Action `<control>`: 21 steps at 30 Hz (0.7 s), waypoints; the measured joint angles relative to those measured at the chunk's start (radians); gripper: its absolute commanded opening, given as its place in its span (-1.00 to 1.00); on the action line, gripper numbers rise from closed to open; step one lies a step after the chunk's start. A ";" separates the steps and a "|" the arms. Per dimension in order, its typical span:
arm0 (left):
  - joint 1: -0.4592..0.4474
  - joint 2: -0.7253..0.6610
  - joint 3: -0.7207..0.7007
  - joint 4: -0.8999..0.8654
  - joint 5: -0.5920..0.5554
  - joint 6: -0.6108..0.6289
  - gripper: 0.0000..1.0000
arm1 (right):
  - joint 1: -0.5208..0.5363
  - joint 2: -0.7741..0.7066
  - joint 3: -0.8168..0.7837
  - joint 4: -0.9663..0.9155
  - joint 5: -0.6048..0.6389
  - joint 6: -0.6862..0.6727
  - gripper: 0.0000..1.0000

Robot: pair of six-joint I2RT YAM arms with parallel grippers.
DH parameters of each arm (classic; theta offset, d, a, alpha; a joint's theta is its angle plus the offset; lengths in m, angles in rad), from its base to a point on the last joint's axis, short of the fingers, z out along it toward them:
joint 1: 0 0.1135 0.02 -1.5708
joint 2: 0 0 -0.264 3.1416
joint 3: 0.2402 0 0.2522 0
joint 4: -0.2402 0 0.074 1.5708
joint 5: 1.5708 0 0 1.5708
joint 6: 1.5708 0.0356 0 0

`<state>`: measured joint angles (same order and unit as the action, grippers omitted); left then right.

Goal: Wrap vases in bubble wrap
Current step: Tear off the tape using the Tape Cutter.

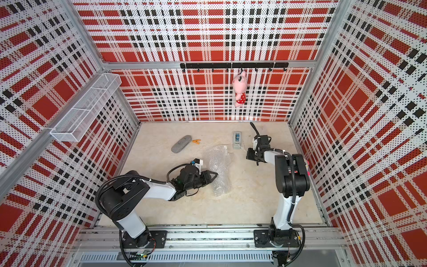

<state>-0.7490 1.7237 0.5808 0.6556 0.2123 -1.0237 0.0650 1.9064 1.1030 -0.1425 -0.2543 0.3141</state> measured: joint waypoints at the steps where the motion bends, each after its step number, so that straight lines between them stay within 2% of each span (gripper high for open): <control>1: 0.000 0.000 0.000 0.000 0.000 0.000 0.05 | 0.000 0.000 0.000 -0.001 0.007 -0.003 -1.00; 8: 0.000 0.000 0.000 0.000 0.000 0.000 0.04 | -0.003 0.000 0.000 -0.004 0.016 -0.011 -1.00; 11: 0.000 0.000 0.000 0.000 0.000 0.000 0.04 | -0.006 -0.008 -0.020 0.011 -0.044 0.004 -1.00; 17: -0.001 0.010 0.008 0.004 0.001 0.001 0.04 | 0.013 -0.108 -0.182 0.205 -0.284 0.204 -1.00; 21: -0.002 0.023 0.021 0.006 0.005 0.001 0.04 | 0.060 -0.164 -0.195 0.314 -0.337 0.320 -1.00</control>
<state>-0.7509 1.7462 0.6014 0.6617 0.2176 -1.0225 0.1249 1.7428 0.9085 0.1719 -0.5915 0.6342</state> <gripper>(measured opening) 0.523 0.043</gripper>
